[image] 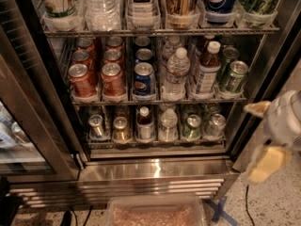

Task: Pick 7up can from bottom shelf of fridge

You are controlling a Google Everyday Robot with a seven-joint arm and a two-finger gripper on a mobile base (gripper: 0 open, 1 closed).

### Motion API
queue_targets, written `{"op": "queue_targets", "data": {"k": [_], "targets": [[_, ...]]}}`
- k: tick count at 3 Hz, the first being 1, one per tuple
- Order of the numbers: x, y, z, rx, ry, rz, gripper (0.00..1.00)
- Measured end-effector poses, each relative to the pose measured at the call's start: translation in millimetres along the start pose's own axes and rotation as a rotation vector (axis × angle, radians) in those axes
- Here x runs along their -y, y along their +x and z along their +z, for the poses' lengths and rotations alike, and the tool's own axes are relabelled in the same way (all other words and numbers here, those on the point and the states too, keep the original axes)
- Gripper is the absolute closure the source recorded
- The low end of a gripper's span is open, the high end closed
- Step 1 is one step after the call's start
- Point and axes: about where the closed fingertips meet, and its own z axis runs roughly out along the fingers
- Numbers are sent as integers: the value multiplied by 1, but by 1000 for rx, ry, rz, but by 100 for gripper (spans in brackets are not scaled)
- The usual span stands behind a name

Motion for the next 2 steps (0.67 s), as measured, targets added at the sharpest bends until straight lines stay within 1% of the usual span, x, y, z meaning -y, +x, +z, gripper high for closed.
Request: {"op": "queue_targets", "data": {"k": [1, 2], "targets": [[-37, 28, 56, 45, -42, -27, 0], [-40, 30, 58, 39, -40, -38, 0]]}}
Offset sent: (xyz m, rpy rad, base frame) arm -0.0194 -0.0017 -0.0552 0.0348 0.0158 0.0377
